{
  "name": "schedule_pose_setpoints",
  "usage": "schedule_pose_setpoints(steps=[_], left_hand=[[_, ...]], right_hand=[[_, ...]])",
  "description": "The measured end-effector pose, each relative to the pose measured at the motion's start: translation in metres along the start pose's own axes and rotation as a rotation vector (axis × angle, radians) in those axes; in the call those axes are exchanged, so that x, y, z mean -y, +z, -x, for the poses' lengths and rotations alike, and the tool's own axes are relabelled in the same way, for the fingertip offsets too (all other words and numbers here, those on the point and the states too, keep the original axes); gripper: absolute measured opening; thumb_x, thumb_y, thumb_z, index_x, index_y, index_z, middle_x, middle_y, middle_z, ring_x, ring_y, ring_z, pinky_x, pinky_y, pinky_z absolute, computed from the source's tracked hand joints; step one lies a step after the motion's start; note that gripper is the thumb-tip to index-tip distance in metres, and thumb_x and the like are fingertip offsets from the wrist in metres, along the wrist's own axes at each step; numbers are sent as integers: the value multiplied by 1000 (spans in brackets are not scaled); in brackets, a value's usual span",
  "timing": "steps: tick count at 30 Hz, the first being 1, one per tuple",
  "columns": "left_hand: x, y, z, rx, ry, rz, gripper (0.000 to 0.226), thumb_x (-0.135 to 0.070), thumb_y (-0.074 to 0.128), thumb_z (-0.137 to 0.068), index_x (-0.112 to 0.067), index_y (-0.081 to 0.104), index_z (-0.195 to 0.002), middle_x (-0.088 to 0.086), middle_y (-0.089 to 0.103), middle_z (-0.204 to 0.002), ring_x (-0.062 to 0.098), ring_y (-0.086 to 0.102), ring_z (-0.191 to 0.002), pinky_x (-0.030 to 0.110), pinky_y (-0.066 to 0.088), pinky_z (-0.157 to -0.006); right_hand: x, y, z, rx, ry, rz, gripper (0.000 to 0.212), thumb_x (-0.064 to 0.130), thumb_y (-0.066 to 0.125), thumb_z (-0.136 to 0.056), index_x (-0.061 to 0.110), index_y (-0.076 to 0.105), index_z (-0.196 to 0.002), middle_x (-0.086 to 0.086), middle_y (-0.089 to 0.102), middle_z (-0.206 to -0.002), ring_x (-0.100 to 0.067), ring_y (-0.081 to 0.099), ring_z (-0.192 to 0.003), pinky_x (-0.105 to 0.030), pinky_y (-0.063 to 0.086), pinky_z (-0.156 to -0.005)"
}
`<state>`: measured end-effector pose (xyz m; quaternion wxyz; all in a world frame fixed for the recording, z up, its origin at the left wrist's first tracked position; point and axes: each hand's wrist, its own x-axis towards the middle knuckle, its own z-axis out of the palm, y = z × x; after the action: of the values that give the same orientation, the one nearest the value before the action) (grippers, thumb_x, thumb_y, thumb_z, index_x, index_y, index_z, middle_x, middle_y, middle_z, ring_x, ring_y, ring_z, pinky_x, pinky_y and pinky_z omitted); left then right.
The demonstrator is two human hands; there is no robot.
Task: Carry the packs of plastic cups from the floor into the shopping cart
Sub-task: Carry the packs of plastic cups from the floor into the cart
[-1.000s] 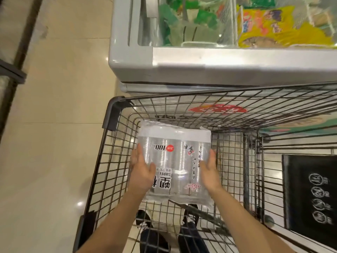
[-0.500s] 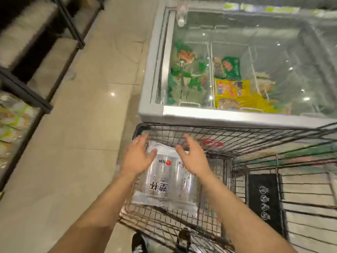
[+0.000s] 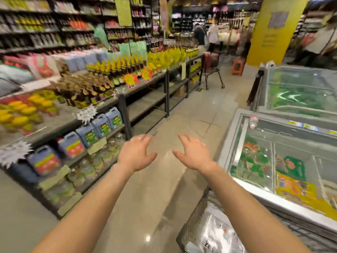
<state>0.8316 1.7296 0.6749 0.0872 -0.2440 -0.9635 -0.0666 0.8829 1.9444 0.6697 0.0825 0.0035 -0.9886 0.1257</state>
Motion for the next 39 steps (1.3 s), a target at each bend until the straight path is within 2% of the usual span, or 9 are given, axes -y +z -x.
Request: schedule_pose_setpoints(steps=[4, 8, 13, 17, 22, 28, 31, 35, 39], left_hand=[[111, -64, 59, -65, -145, -109, 77, -64, 42, -81, -25, 35, -147, 3, 41, -149, 27, 42, -133, 43, 43, -102], [213, -117, 136, -110, -319, -201, 74, -61, 45, -86, -24, 33, -148, 5, 39, -151, 27, 39, -136, 43, 40, -105], [314, -161, 254, -100, -606, -243, 85, -63, 30, -74, -22, 34, -148, 5, 41, -149, 27, 40, -135, 44, 41, -104], [380, -173, 338, -69, -815, -266, 83, -64, 33, -78, -26, 28, -150, 4, 36, -153, 28, 39, -135, 43, 38, -104], [467, -175, 411, -93, -1030, -308, 75, -60, 49, -87, -27, 26, -151, 2, 32, -155, 24, 35, -139, 42, 36, -109], [594, -179, 453, -64, -1244, -315, 75, -61, 45, -88, -26, 25, -152, 5, 33, -155, 28, 40, -135, 41, 40, -104], [664, -186, 462, -68, -1317, -322, 82, -65, 35, -82, -24, 26, -152, 5, 35, -154, 28, 40, -136, 40, 40, -104], [753, -193, 460, -58, -1377, -343, 77, -61, 45, -89, -24, 23, -153, 5, 32, -156, 27, 35, -139, 39, 37, -108], [831, -187, 455, -51, -1426, -339, 74, -61, 44, -88, -26, 25, -151, 2, 34, -155, 26, 37, -137, 40, 37, -104]], right_hand=[[118, -11, -39, -47, -176, 55, 70, 58, 46, -90, 22, 31, -149, -5, 41, -148, -27, 36, -137, -42, 33, -109], [246, -8, -70, -83, -376, 79, 70, 59, 46, -91, 22, 32, -148, -6, 44, -146, -27, 38, -135, -42, 37, -106], [406, 18, -89, -32, -655, 42, 72, 61, 42, -93, 19, 29, -150, -6, 43, -147, -28, 39, -135, -44, 38, -106], [526, 57, -89, 25, -842, 23, 70, 60, 44, -92, 21, 30, -150, -5, 43, -148, -28, 39, -135, -44, 39, -105], [664, 114, -90, 82, -1023, -34, 70, 59, 46, -90, 22, 31, -148, -5, 43, -147, -29, 40, -133, -44, 38, -104], [823, 187, -132, 177, -1191, -82, 70, 61, 44, -91, 27, 28, -150, -3, 38, -152, -26, 35, -138, -45, 33, -108], [900, 218, -163, 222, -1259, -101, 70, 60, 44, -91, 27, 28, -150, -3, 37, -152, -27, 34, -139, -45, 32, -109], [991, 254, -206, 284, -1343, -107, 71, 59, 44, -90, 27, 26, -151, -3, 36, -153, -27, 33, -139, -46, 31, -110], [1066, 286, -247, 297, -1381, -102, 71, 58, 46, -91, 27, 26, -151, -3, 38, -151, -27, 33, -139, -45, 32, -109]])
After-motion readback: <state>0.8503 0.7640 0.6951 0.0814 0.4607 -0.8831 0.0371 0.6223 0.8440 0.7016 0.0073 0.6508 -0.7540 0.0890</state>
